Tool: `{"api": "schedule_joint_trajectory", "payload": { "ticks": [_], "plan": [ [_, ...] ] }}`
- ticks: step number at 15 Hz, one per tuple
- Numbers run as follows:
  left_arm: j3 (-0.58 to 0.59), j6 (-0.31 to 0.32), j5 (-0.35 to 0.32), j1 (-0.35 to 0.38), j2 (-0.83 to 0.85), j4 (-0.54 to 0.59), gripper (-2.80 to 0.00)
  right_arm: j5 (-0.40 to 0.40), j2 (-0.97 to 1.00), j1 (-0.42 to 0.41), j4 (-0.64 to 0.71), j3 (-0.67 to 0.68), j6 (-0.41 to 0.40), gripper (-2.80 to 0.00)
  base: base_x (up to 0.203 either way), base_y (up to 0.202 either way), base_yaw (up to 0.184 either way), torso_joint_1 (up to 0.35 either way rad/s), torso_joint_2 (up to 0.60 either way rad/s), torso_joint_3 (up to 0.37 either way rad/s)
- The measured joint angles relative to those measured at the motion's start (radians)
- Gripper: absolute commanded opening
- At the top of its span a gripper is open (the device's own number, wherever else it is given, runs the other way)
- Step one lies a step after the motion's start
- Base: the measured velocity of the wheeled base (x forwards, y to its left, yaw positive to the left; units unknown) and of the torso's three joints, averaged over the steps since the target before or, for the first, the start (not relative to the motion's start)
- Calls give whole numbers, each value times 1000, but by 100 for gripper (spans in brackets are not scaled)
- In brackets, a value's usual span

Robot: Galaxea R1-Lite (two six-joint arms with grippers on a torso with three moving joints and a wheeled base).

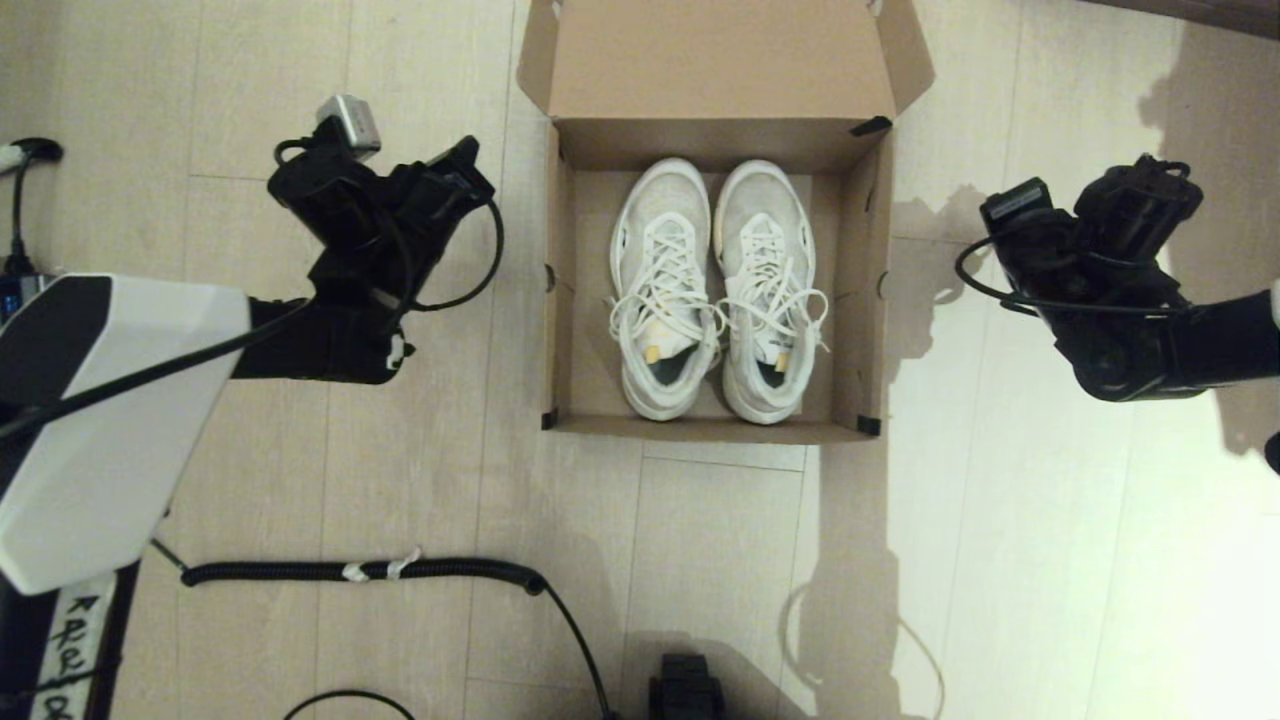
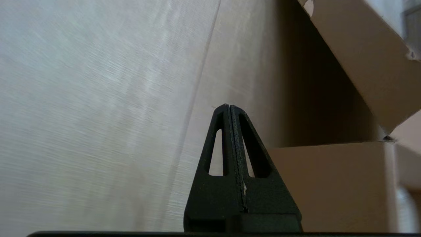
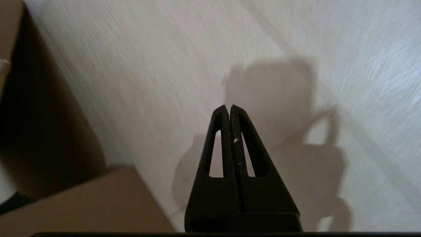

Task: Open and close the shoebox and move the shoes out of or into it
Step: Close the shoe box

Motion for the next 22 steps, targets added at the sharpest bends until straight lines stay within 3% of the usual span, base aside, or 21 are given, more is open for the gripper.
{"api": "schedule_joint_trajectory", "payload": {
  "ticks": [3, 5, 7, 10, 16, 22],
  "plan": [
    [-18, -25, -1, -26, 13, 55, -280, 113, -18, 12, 48, 50, 98, -280, 0, 0, 0, 0, 0, 0],
    [7, -26, -2, -40, 0, 116, -280, 208, -56, 21, 56, 116, 89, -280, 0, 0, 0, 0, 0, 0],
    [80, -27, -34, -50, -33, 149, -280, 297, -89, 25, 55, 172, 15, -280, 0, 0, 0, 0, 0, 0],
    [206, -38, -116, -60, -88, 144, -280, 313, -111, 63, 52, 218, -42, -280, 0, 0, 0, 0, 0, 0],
    [307, -38, -120, -66, -141, 120, -280, 310, -127, 169, 24, 286, -48, -280, 0, 0, 0, 0, 0, 0],
    [363, -34, -111, -98, -145, 114, -280, 304, -131, 221, 22, 324, -63, -280, 0, 0, 0, 0, 0, 0]
  ]
}}
